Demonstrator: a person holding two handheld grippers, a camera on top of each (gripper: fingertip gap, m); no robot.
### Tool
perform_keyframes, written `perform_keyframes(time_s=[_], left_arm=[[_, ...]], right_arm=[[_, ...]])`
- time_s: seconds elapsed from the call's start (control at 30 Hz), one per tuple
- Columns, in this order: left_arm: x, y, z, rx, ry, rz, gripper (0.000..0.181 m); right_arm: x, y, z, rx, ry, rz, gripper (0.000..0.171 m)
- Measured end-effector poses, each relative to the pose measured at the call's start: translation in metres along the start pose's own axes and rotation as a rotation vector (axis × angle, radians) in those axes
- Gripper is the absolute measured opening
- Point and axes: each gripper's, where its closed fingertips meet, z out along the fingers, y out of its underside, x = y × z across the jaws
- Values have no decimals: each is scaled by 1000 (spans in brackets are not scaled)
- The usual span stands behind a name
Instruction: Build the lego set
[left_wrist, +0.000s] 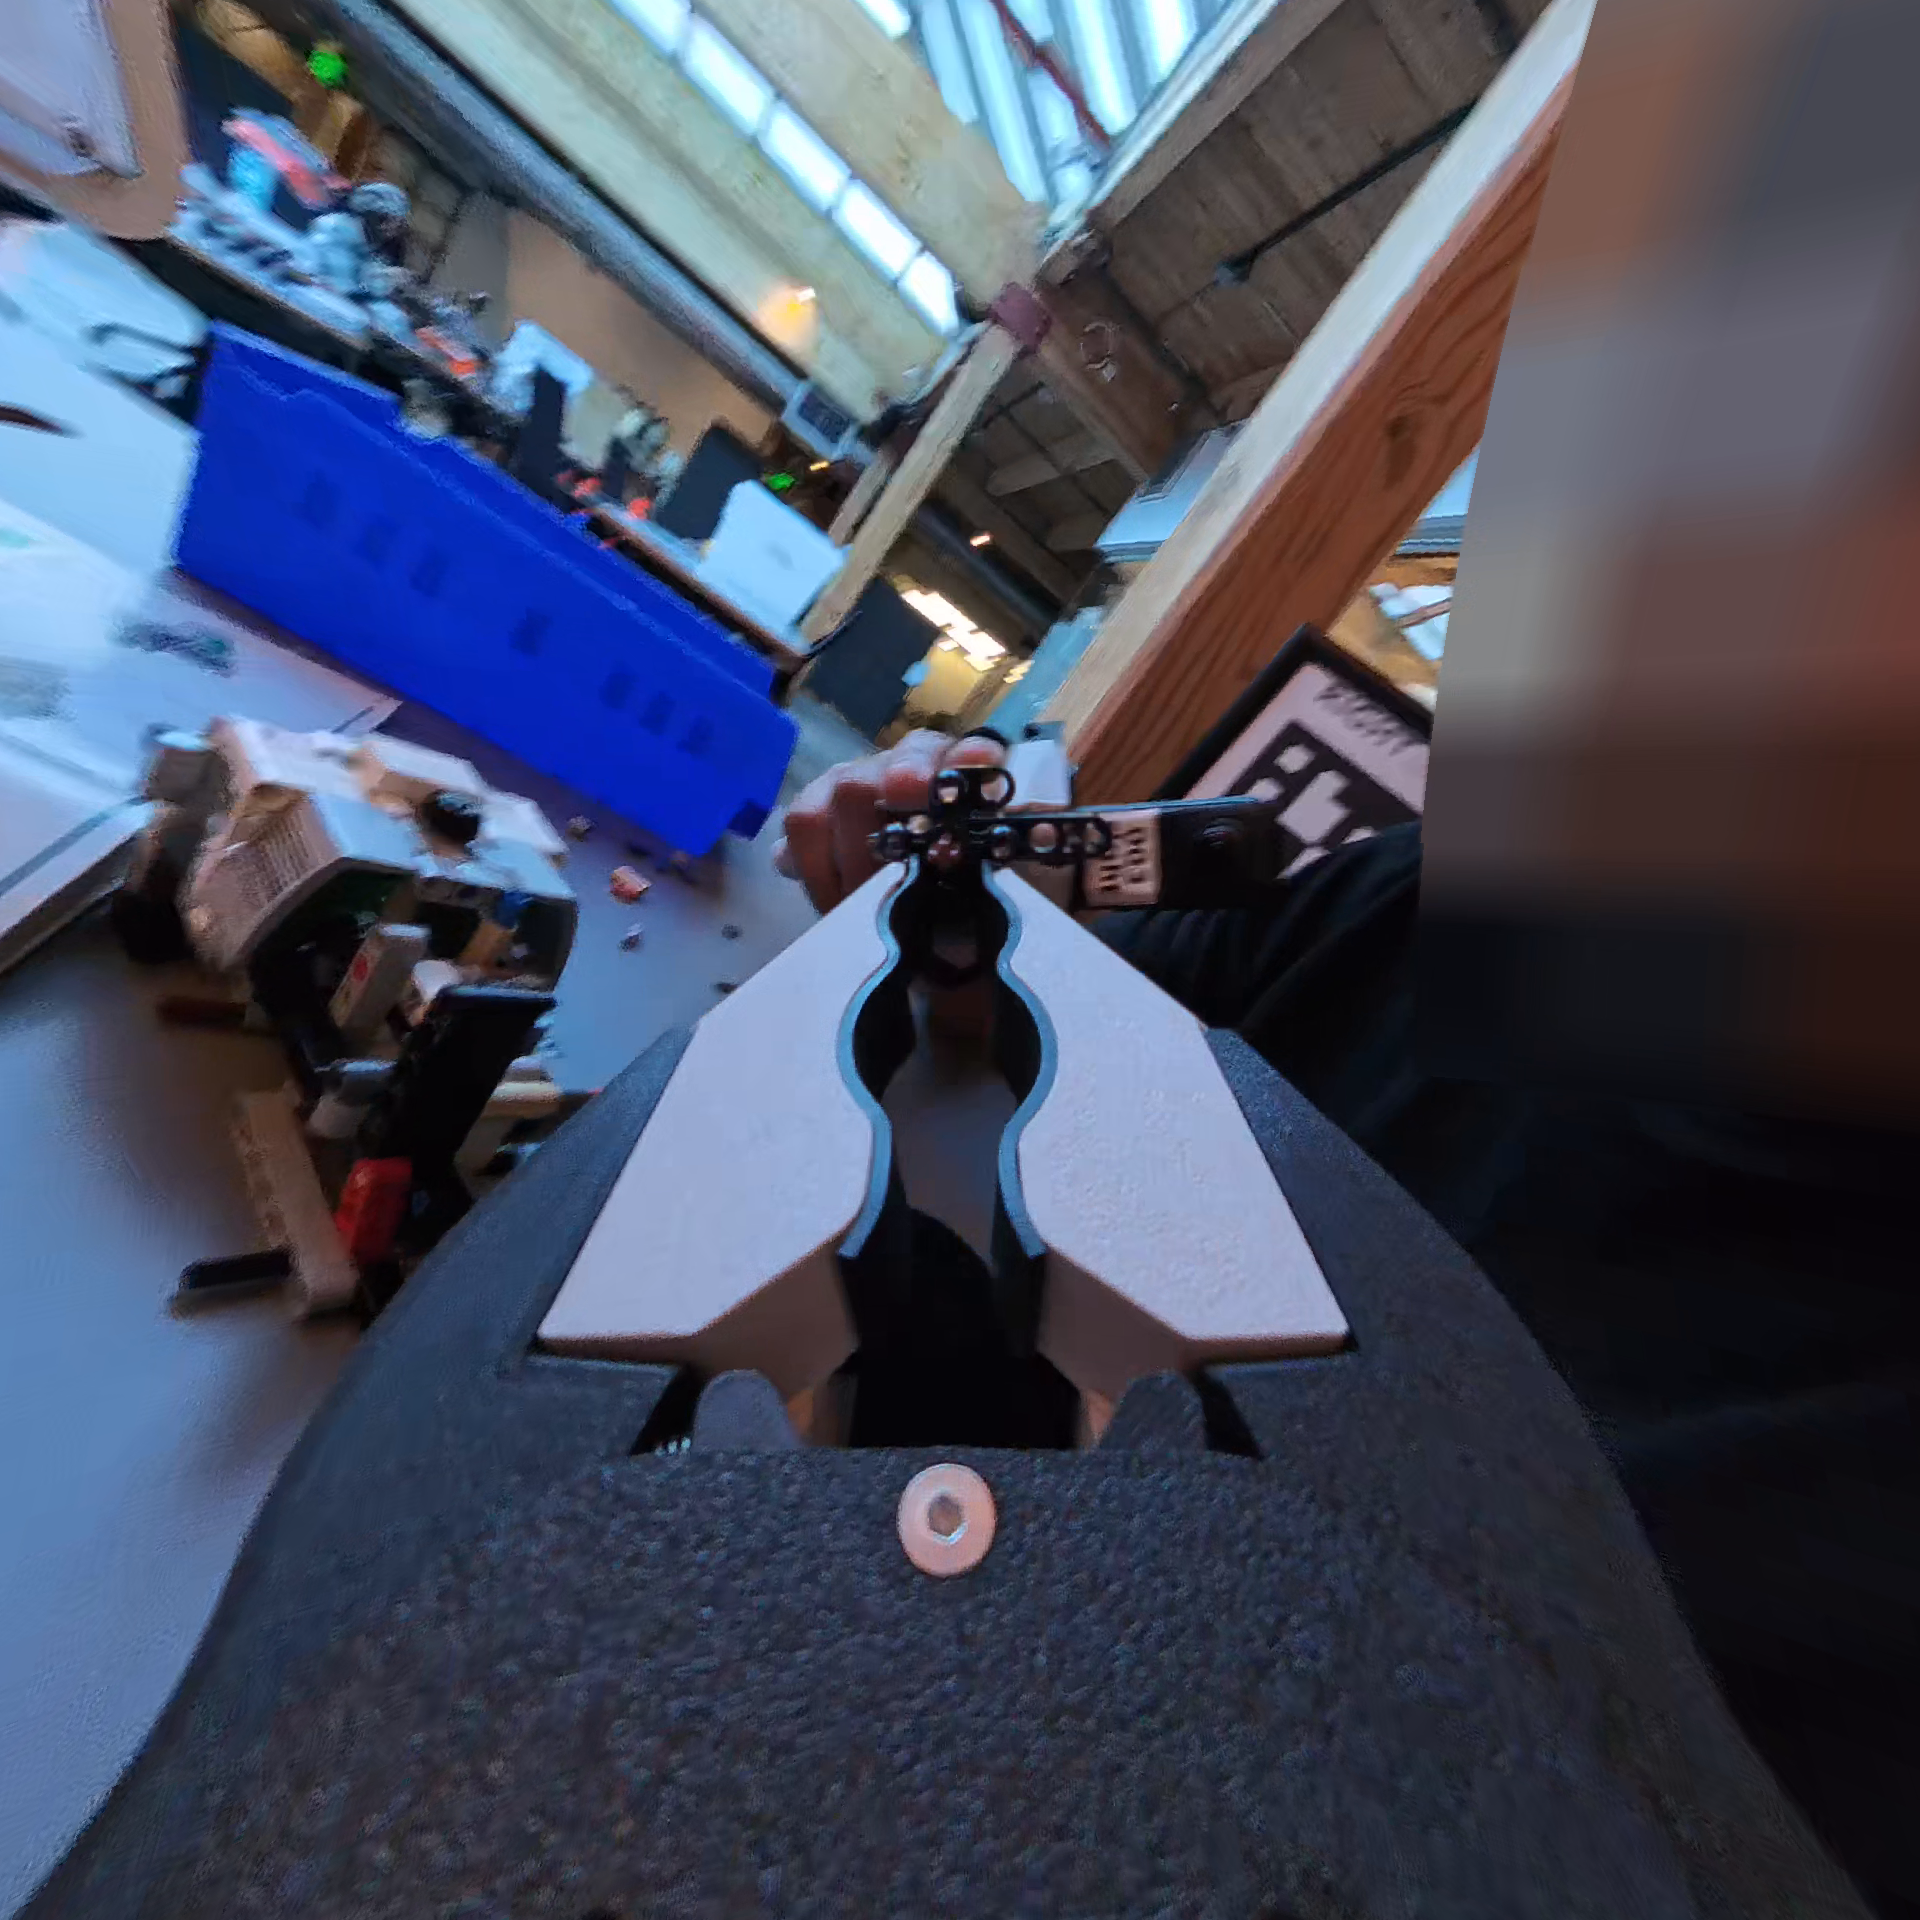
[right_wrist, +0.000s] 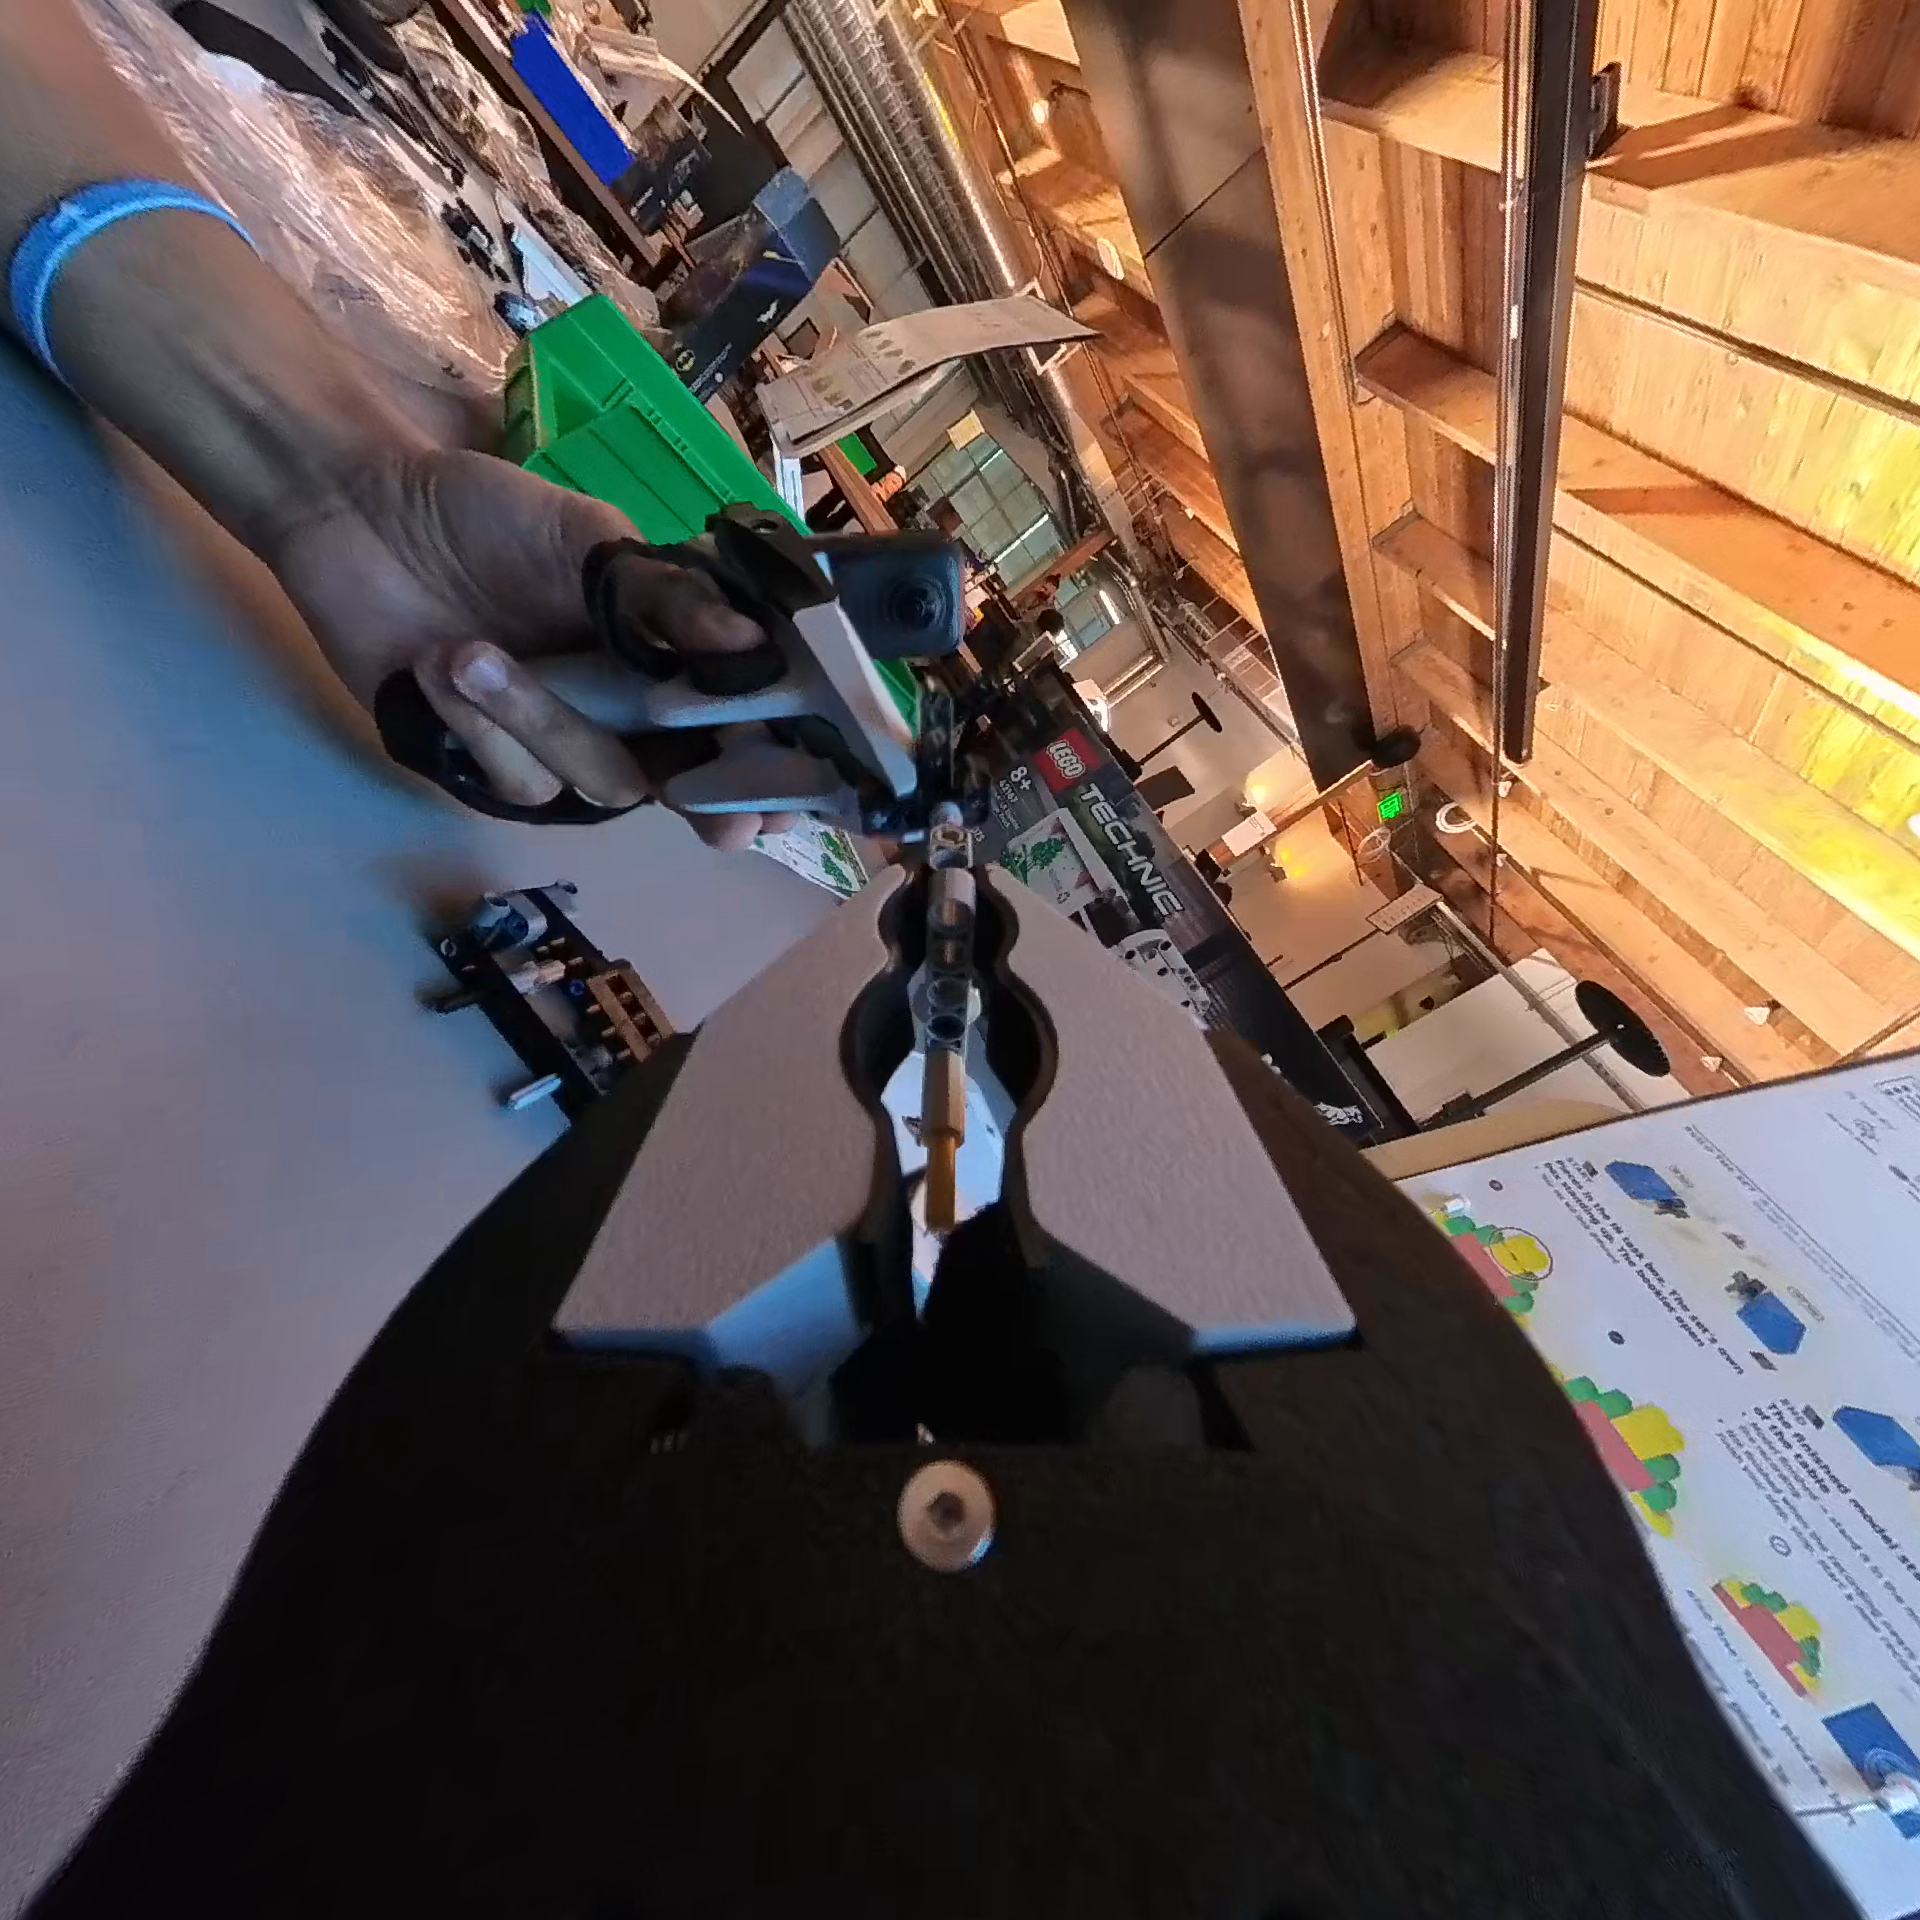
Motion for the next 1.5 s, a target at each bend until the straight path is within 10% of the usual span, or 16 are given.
perform_keyframes(time_s=[0.2,1.5], left_arm=[[-26,19,3,-149,-280,160,5],[-9,37,18,-232,-257,261,5]], right_arm=[[-10,4,-2,39,-53,-11,6],[-26,-6,-6,146,-42,-103,6]])
